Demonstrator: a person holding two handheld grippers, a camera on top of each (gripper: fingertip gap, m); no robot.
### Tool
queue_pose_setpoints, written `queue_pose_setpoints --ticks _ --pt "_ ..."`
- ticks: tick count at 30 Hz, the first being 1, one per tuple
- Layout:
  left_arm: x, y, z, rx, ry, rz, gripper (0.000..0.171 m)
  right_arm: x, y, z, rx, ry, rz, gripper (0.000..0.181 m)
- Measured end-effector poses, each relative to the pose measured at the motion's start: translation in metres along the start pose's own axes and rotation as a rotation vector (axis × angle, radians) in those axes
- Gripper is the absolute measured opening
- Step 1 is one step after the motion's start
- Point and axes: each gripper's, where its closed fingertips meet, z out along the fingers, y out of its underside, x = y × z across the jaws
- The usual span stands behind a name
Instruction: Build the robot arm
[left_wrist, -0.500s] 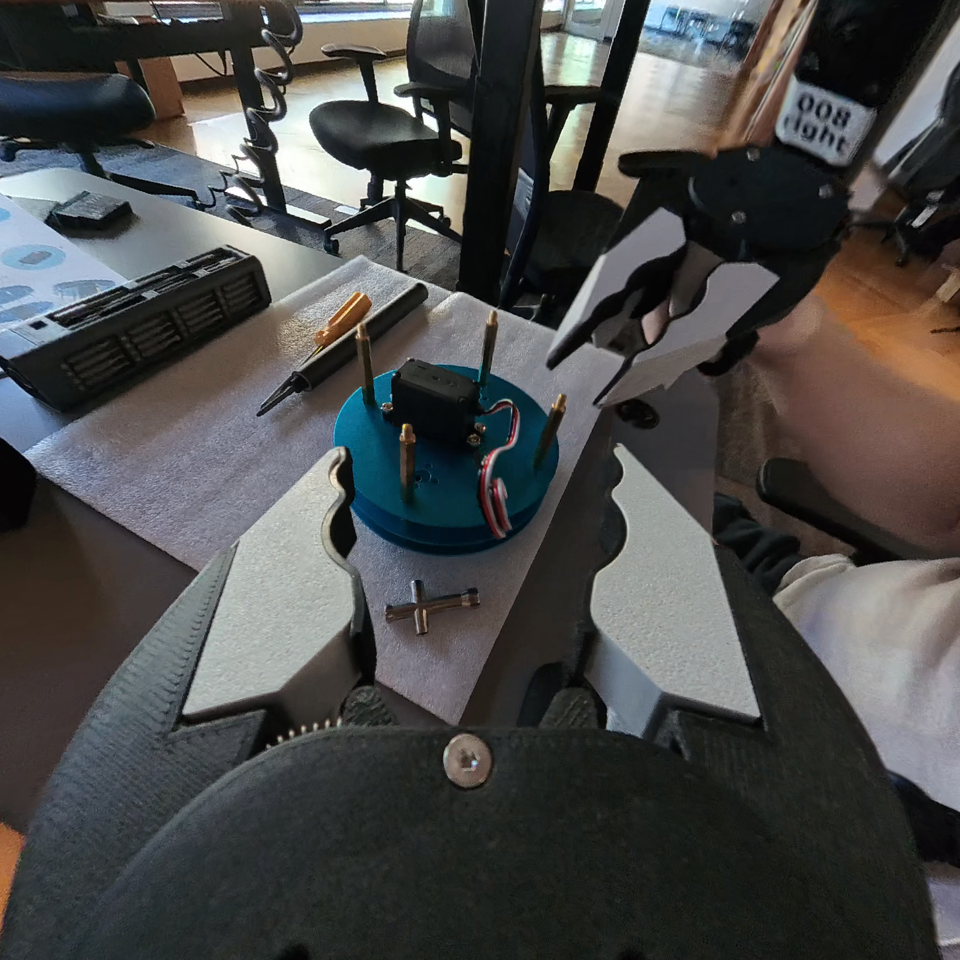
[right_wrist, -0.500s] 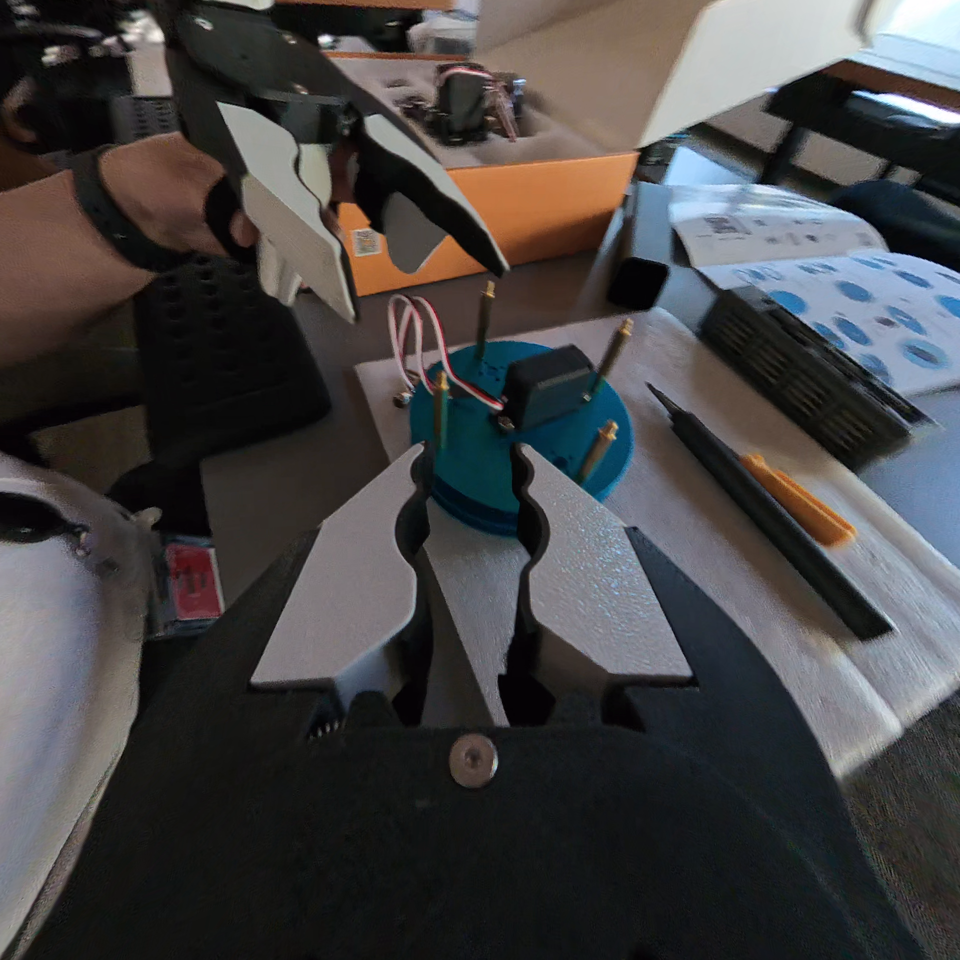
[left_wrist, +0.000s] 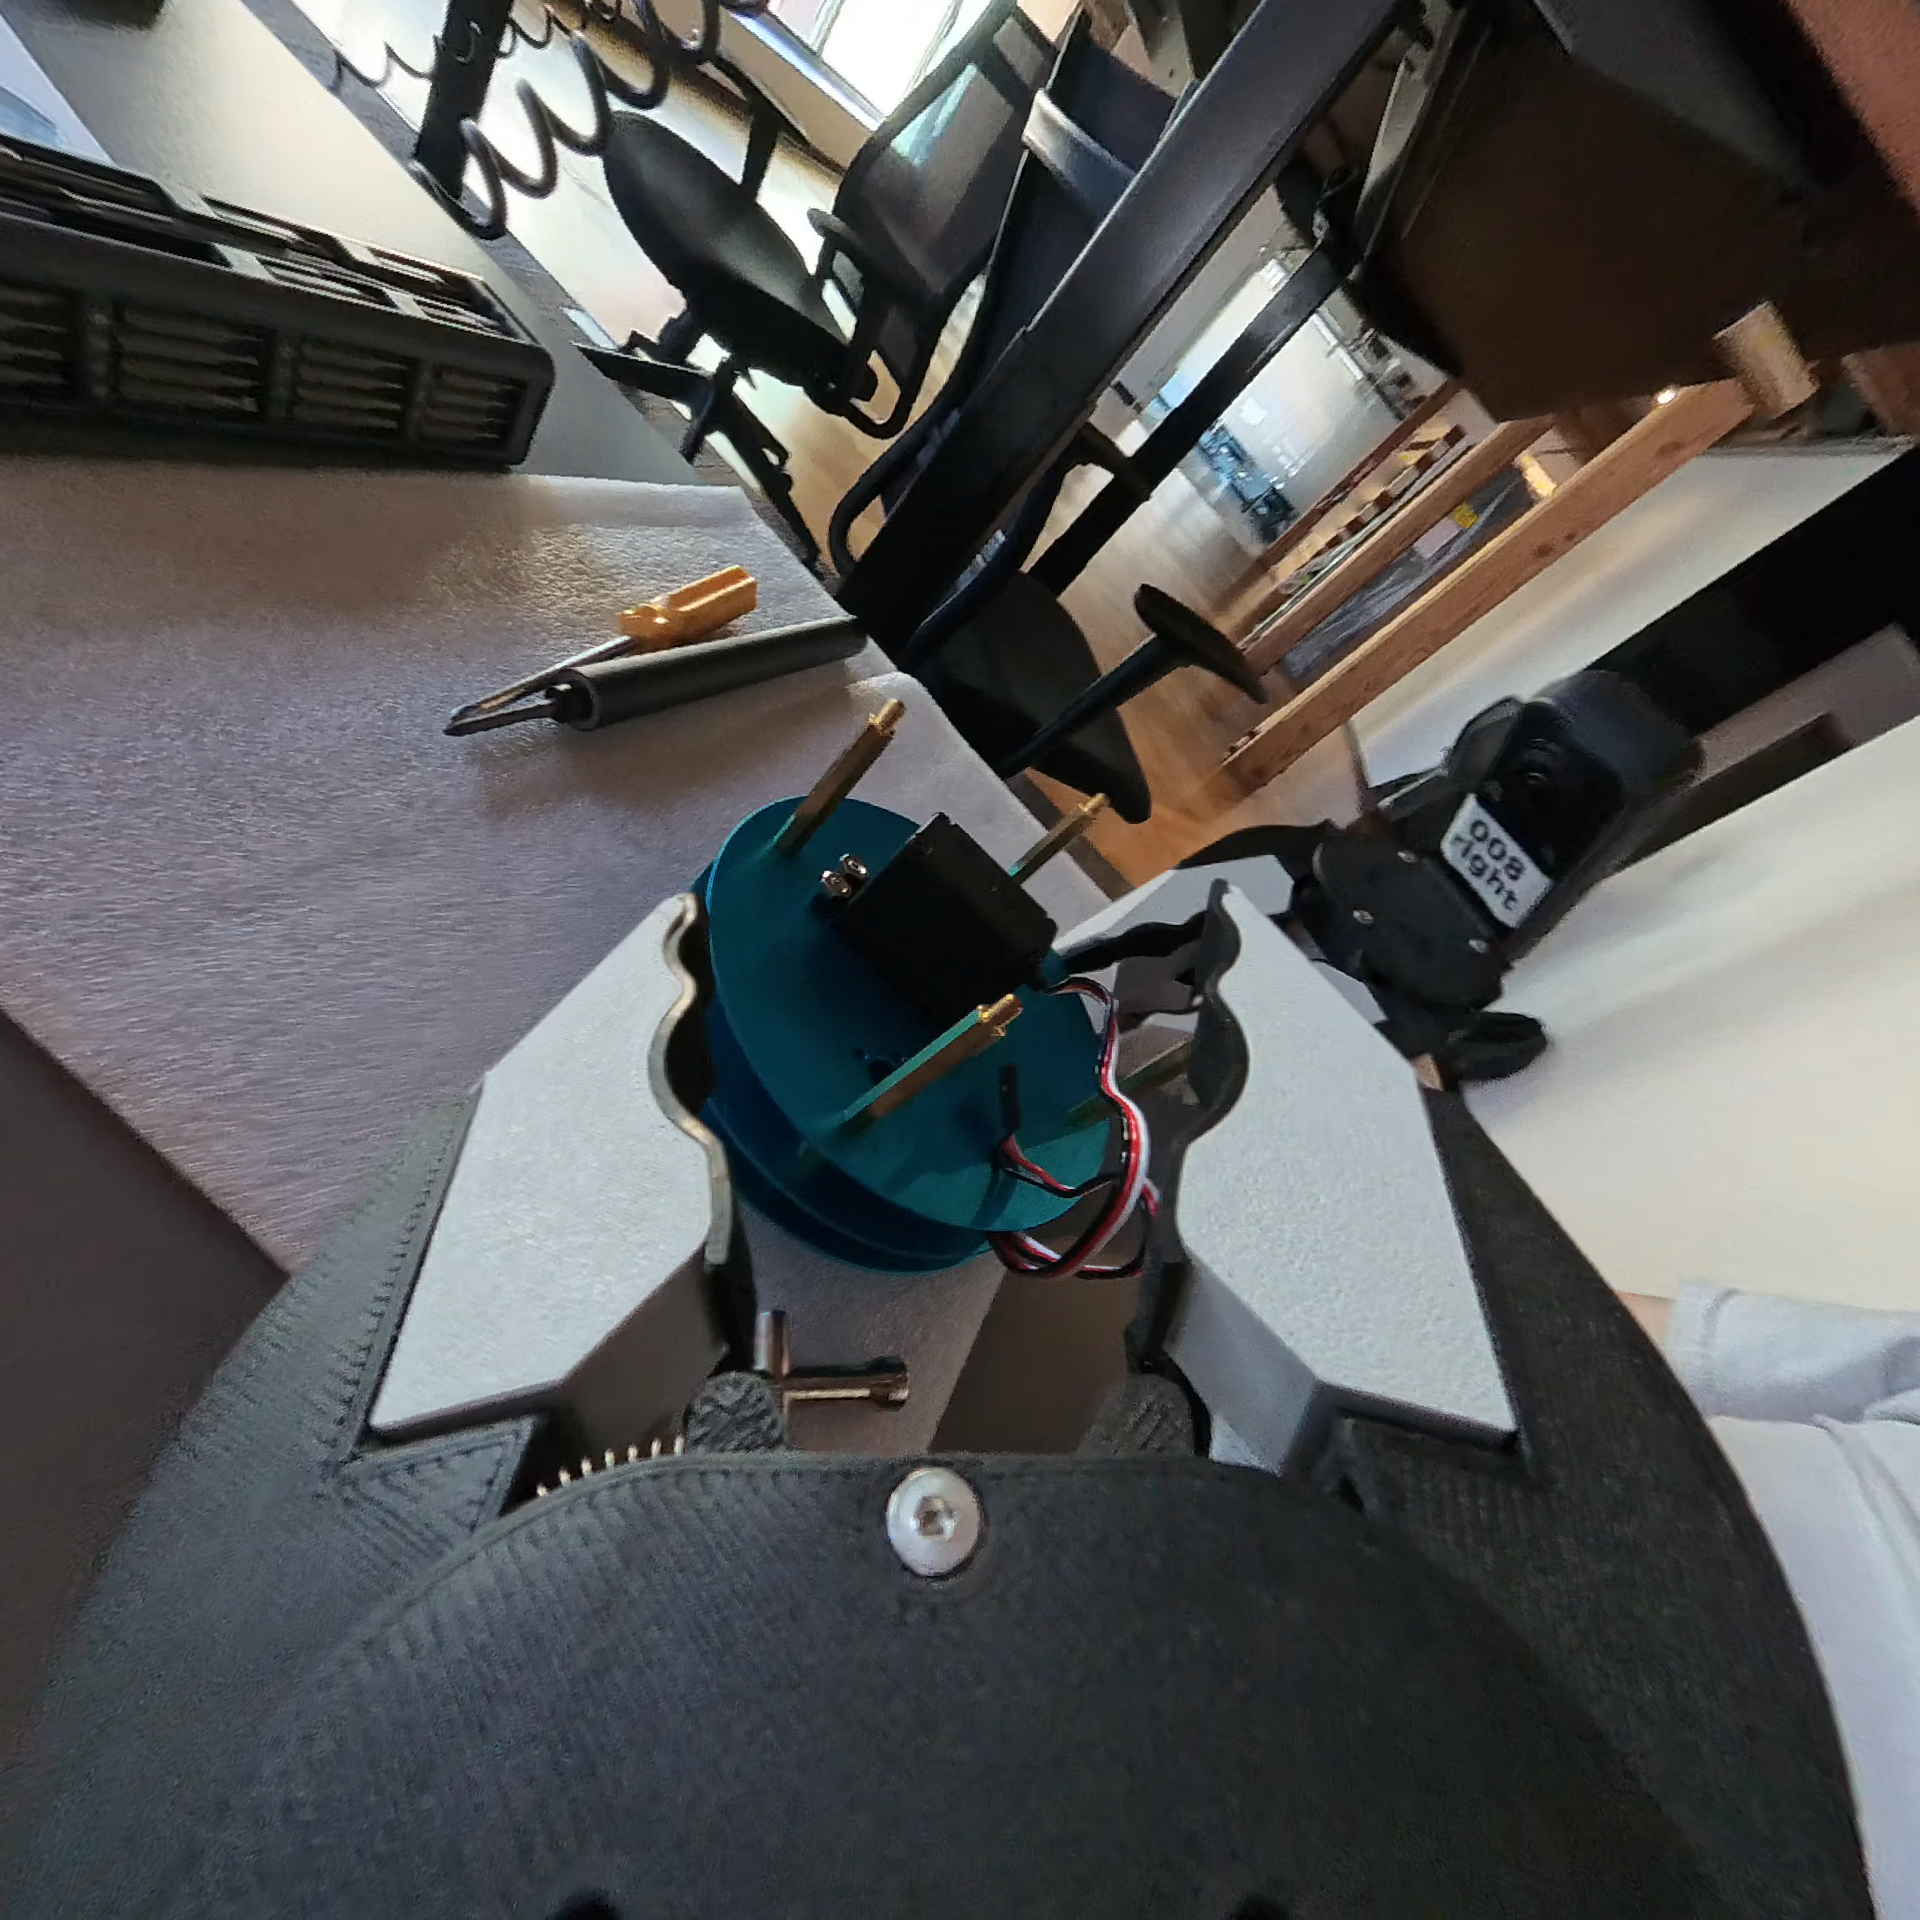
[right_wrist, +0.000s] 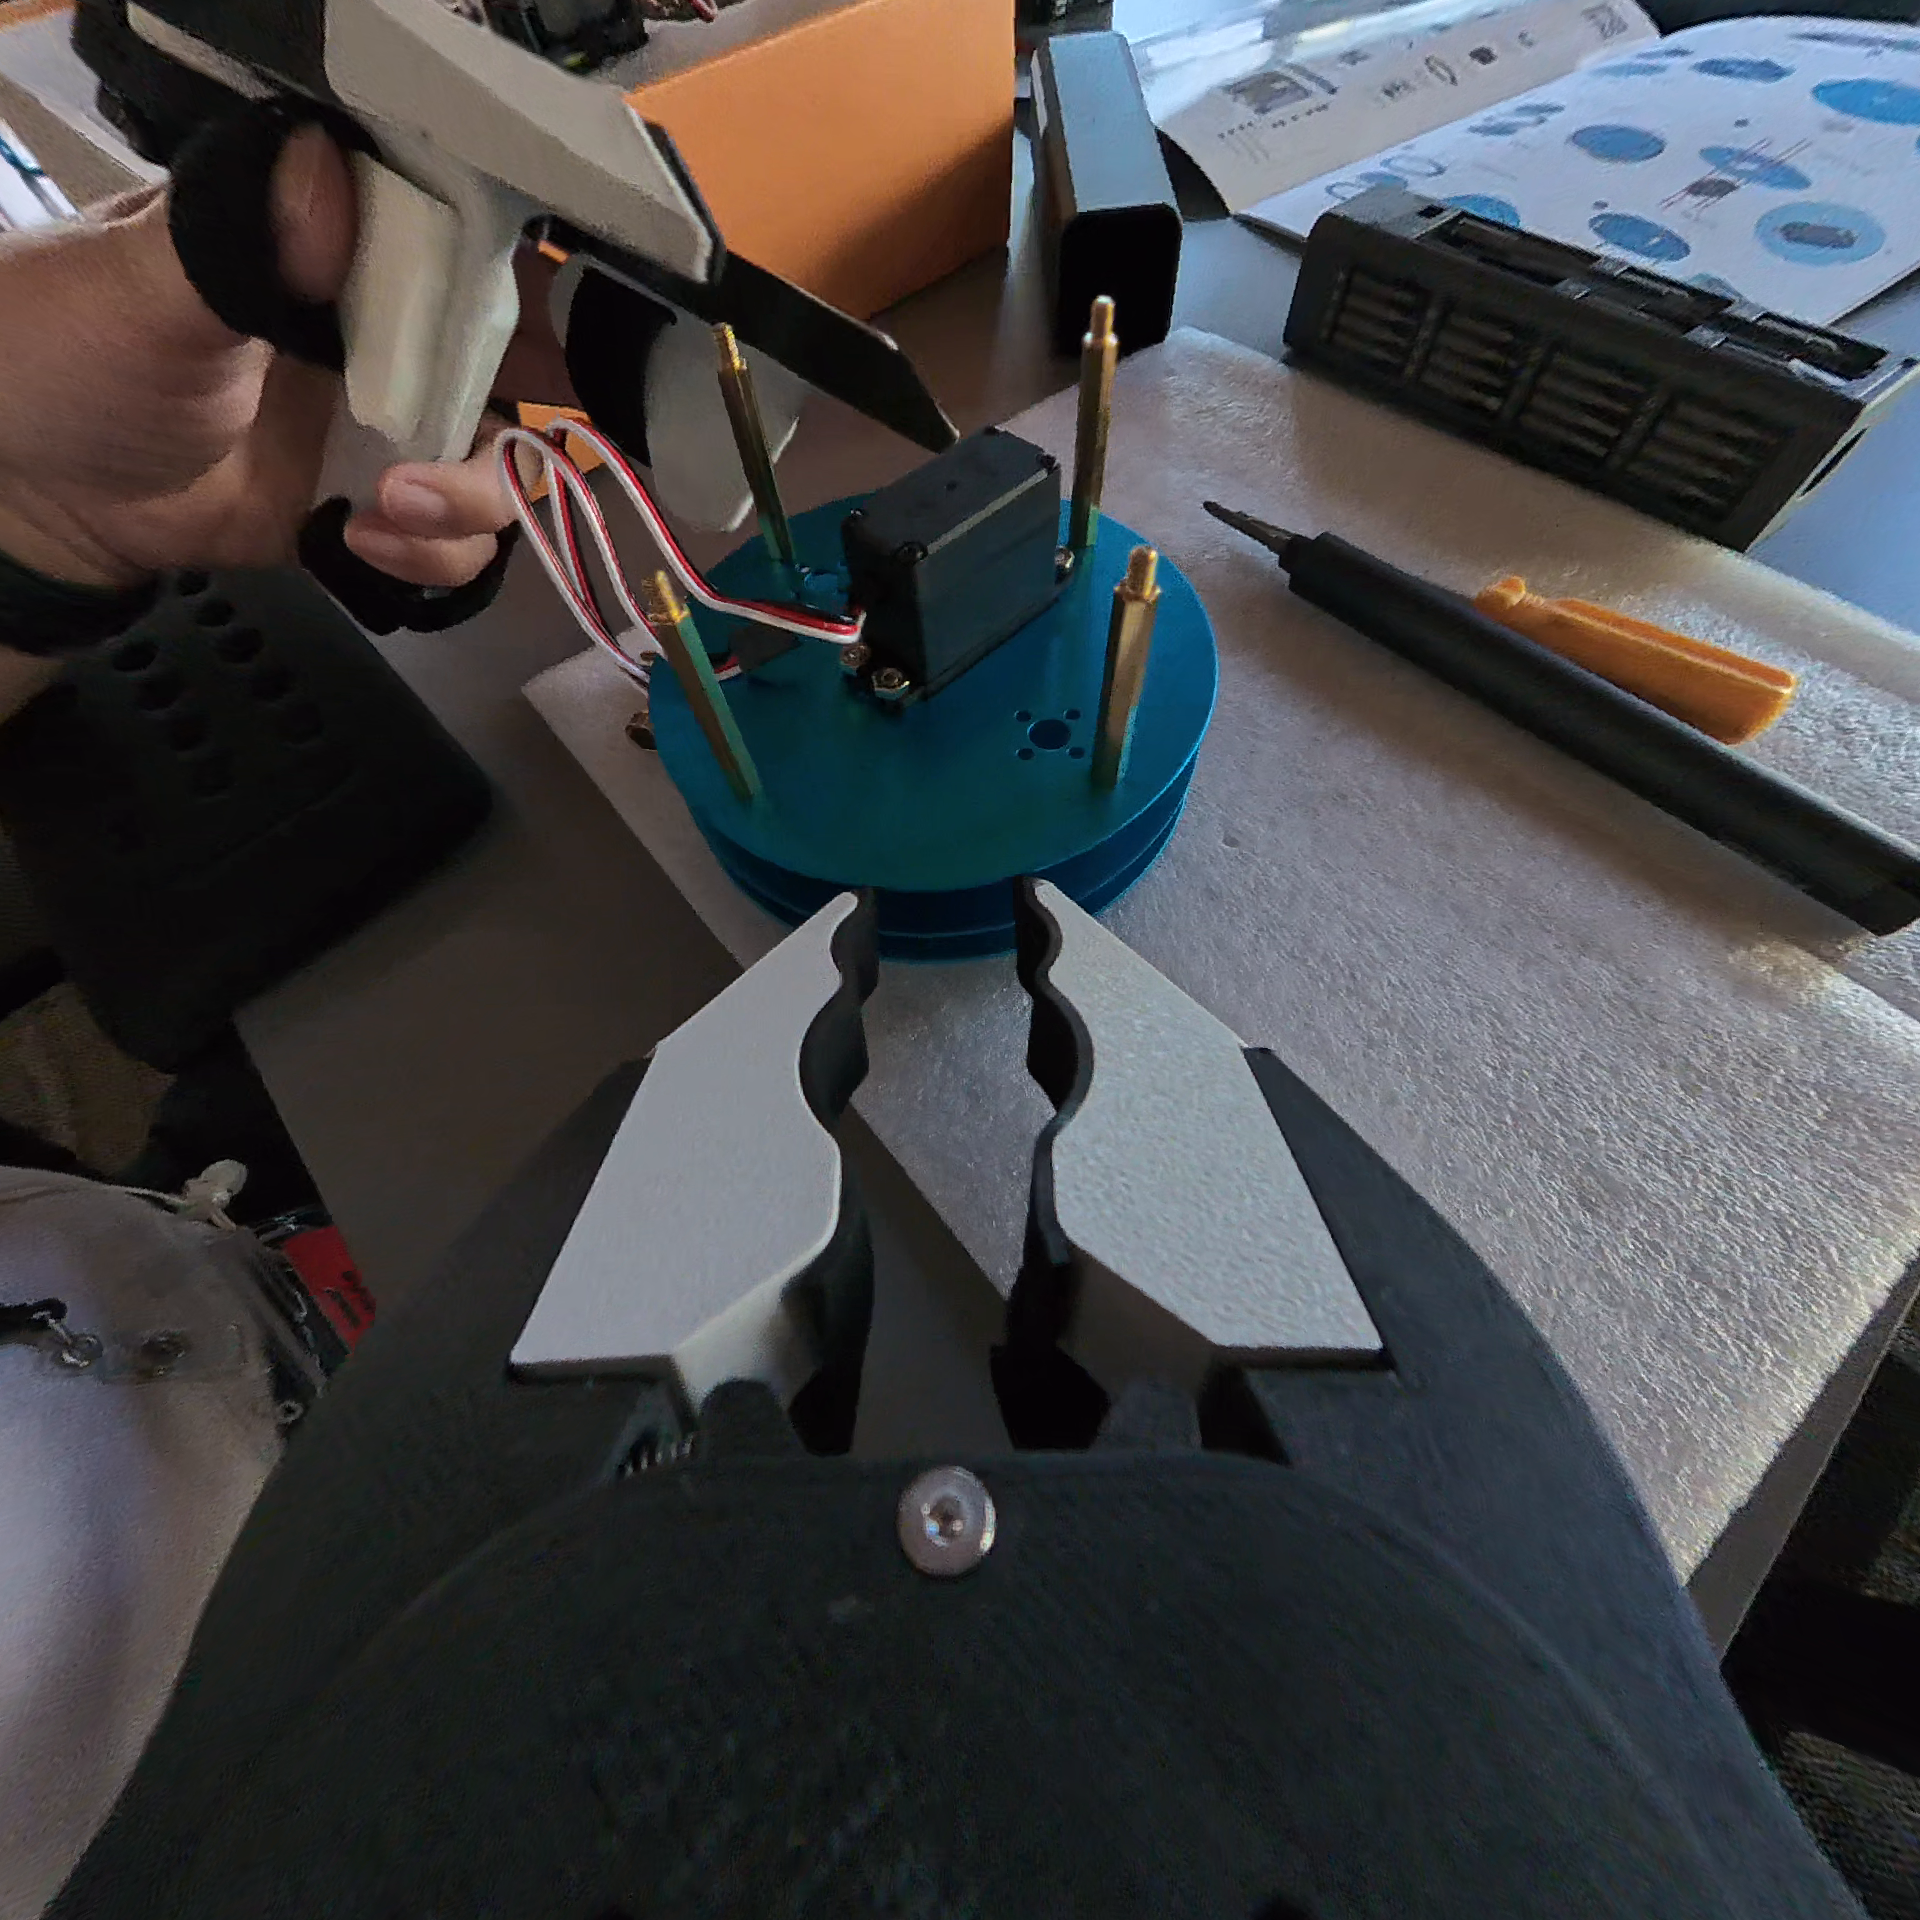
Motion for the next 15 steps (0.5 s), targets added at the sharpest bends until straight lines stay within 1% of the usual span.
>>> queue_pose_setpoints --ticks 3,5,6,7,9,10,11,12,14,15 --pt "0.013 0.010 0.002 -0.048 0.086 -0.031 0.074 0.002 -0.004 0.001 -0.009 -0.040 0.009 0.024" --pt "0.020 0.014 0.004 -0.060 0.113 -0.047 0.070 0.010 -0.009 0.000 -0.021 -0.033 -0.017 0.023" --pt "0.020 0.013 0.004 -0.050 0.110 -0.046 0.069 0.017 -0.010 0.000 -0.030 -0.013 -0.031 0.018" --pt "0.019 0.007 0.001 -0.012 0.094 -0.033 0.069 0.025 -0.012 -0.002 -0.038 0.009 -0.040 0.014" --pt "0.015 -0.015 -0.011 0.117 0.043 0.013 0.071 0.027 -0.010 -0.002 -0.070 -0.028 -0.035 0.015" --pt "0.010 -0.023 -0.016 0.159 0.000 0.037 0.072 0.026 -0.007 -0.003 -0.087 -0.052 -0.019 0.020" --pt "0.003 -0.026 -0.018 0.166 -0.046 0.054 0.077 0.025 -0.005 -0.003 -0.094 -0.066 -0.006 0.029" --pt "-0.004 -0.026 -0.017 0.143 -0.081 0.058 0.082 0.022 -0.003 -0.004 -0.091 -0.082 0.001 0.037" --pt "-0.014 -0.020 -0.010 0.080 -0.106 0.034 0.089 0.014 0.002 -0.006 -0.081 -0.109 0.033 0.043" --pt "-0.018 -0.017 -0.006 0.054 -0.109 0.019 0.091 0.008 0.003 -0.006 -0.071 -0.126 0.049 0.048"
